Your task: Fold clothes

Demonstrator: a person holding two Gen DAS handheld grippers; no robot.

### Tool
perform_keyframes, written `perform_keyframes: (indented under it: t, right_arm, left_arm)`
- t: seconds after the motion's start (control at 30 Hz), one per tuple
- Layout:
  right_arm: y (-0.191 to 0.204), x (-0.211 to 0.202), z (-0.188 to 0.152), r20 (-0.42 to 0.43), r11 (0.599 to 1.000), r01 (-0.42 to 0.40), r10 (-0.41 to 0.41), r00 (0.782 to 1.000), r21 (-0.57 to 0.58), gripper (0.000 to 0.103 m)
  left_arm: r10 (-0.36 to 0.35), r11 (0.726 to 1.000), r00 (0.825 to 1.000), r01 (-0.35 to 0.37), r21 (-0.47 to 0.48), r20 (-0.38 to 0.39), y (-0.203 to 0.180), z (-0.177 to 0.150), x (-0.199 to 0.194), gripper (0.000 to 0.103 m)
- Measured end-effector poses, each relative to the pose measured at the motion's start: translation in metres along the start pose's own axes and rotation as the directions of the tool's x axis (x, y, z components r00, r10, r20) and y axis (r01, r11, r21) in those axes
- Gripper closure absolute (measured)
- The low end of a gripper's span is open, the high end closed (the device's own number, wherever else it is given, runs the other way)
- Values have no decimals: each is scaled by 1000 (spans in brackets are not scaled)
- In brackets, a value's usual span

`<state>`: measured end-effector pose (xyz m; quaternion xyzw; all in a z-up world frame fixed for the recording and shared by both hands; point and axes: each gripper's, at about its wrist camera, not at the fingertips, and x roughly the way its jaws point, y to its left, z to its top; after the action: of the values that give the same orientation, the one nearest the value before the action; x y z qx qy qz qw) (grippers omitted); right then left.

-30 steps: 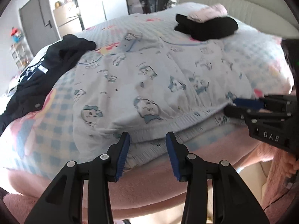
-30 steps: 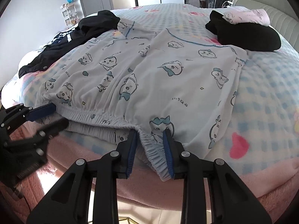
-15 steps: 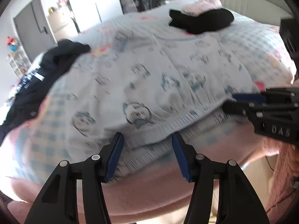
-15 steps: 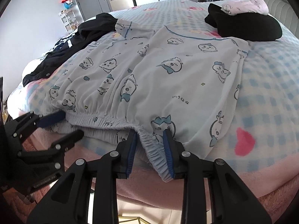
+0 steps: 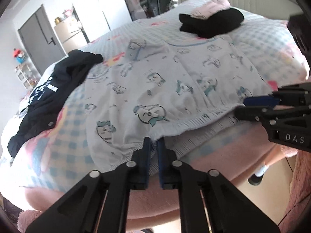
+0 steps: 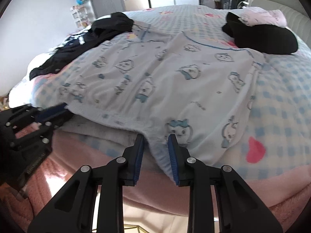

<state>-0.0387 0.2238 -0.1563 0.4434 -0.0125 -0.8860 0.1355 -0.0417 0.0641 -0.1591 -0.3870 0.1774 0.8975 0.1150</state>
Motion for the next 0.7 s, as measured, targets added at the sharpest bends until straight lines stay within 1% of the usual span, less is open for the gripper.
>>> perform_keyframes:
  t: [0.03,0.07,0.17,0.27,0.33,0.43,0.53,0.57,0.63,0.67,0.7]
  right_arm:
    - [1,1,0,-4,1000,4,-4,1000,-8,84]
    - [2,1,0,-8,1000,7,-7,1000,-17,94]
    - [-5,5,-2,-45,1000,25,-26,999,-4,96]
    - [-9,0,-3,-42,999,39,-39,998,7,97]
    - [-9,-5,-4,-39,999,49,-49,998,1,98]
    - [-11,-7,-8,-58,999,35,-34,998,9,98]
    - [-12,-10,-11,-66,999,32,-30,997,16,98]
    - [-12,-10,-11,-72,999,25,-23,997,20,98]
    - [-15,-11,-14,-95,999,4,0,996,42,98]
    - [-17,-11,-15,-111,998,-17,24,994,61,98]
    - [-20,-12,-17,-127,996,-41,52,991,82,98]
  left_arm:
    - [-12,1000,1000,12,0,-10,0,-1,0,98]
    - [-29,1000,999,29,-9,-18,1,-1,0,98]
    - [-54,998,998,54,-15,-21,0,-2,-3,98]
    - [-35,999,999,35,4,-13,-4,1,-7,98]
    - [-39,999,999,39,-1,-36,-4,-1,-3,98]
    - [-53,999,997,53,-7,-64,-4,-5,1,98]
    - [-64,998,996,63,-17,-69,-3,-5,1,98]
    - [-72,997,995,71,-22,-76,-2,-5,1,98]
    - [-117,993,988,114,-37,-105,1,-5,3,97]
    - [-159,986,980,152,-66,-121,5,-5,2,97]
    - [-182,980,977,171,-100,-113,11,-5,-1,97]
